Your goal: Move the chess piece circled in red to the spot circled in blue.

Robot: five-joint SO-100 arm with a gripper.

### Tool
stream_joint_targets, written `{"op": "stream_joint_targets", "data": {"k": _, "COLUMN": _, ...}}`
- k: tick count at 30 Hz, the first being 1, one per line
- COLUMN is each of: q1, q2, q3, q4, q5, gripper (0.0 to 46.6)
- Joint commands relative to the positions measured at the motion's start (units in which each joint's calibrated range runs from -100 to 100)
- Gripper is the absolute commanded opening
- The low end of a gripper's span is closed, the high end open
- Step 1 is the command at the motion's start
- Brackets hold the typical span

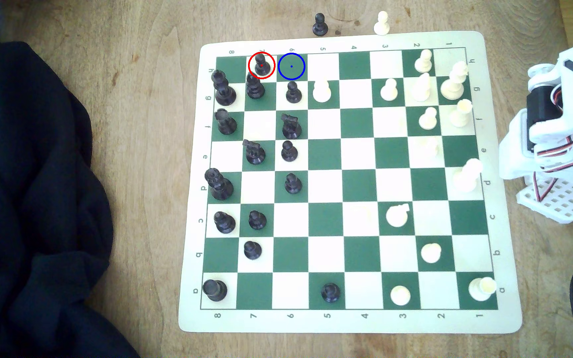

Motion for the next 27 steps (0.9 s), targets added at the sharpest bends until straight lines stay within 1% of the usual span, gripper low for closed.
{"op": "stream_joint_targets", "data": {"k": 1, "q1": 1.0, "q2": -0.3, "q3": 1.2, "q4": -1.1, "q5": 0.1, "gripper": 0.2}}
{"op": "stream_joint_targets", "data": {"k": 3, "q1": 4.6, "q2": -0.3, "q3": 1.2, "q4": -0.5, "q5": 0.1, "gripper": 0.2}}
{"op": "stream_joint_targets", "data": {"k": 5, "q1": 8.5, "q2": -0.3, "q3": 1.2, "q4": 3.6, "q5": 0.1, "gripper": 0.2}}
{"op": "stream_joint_targets", "data": {"k": 9, "q1": 9.0, "q2": -0.3, "q3": 1.2, "q4": 21.6, "q5": 0.1, "gripper": 0.2}}
{"op": "stream_joint_targets", "data": {"k": 10, "q1": 10.7, "q2": -0.3, "q3": 0.9, "q4": 29.7, "q5": 0.0, "gripper": 0.2}}
{"op": "stream_joint_targets", "data": {"k": 13, "q1": 13.3, "q2": -0.3, "q3": -0.7, "q4": 43.6, "q5": -0.1, "gripper": 0.2}}
{"op": "stream_joint_targets", "data": {"k": 14, "q1": 13.7, "q2": -0.3, "q3": -2.5, "q4": 52.9, "q5": -0.1, "gripper": 0.2}}
{"op": "stream_joint_targets", "data": {"k": 18, "q1": 15.2, "q2": -0.2, "q3": -8.3, "q4": 75.6, "q5": -0.2, "gripper": 0.2}}
{"op": "stream_joint_targets", "data": {"k": 19, "q1": 16.2, "q2": -0.2, "q3": -11.5, "q4": 84.2, "q5": -0.3, "gripper": 0.2}}
{"op": "stream_joint_targets", "data": {"k": 20, "q1": 16.8, "q2": -0.2, "q3": -13.2, "q4": 88.8, "q5": -0.3, "gripper": 0.2}}
{"op": "stream_joint_targets", "data": {"k": 21, "q1": 17.2, "q2": -0.2, "q3": -14.9, "q4": 93.6, "q5": -0.3, "gripper": 0.5}}
{"op": "stream_joint_targets", "data": {"k": 22, "q1": 18.0, "q2": -0.3, "q3": -17.8, "q4": 103.7, "q5": -0.3, "gripper": 3.0}}
{"op": "stream_joint_targets", "data": {"k": 23, "q1": 18.4, "q2": 0.2, "q3": -19.0, "q4": 108.6, "q5": -0.4, "gripper": 3.6}}
{"op": "stream_joint_targets", "data": {"k": 25, "q1": 18.6, "q2": 2.0, "q3": -20.1, "q4": 112.7, "q5": -0.4, "gripper": 1.9}}
{"op": "stream_joint_targets", "data": {"k": 26, "q1": 18.2, "q2": 2.9, "q3": -20.9, "q4": 114.5, "q5": -0.4, "gripper": 2.2}}
{"op": "stream_joint_targets", "data": {"k": 27, "q1": 17.1, "q2": 6.2, "q3": -24.8, "q4": 121.7, "q5": -0.4, "gripper": 0.3}}
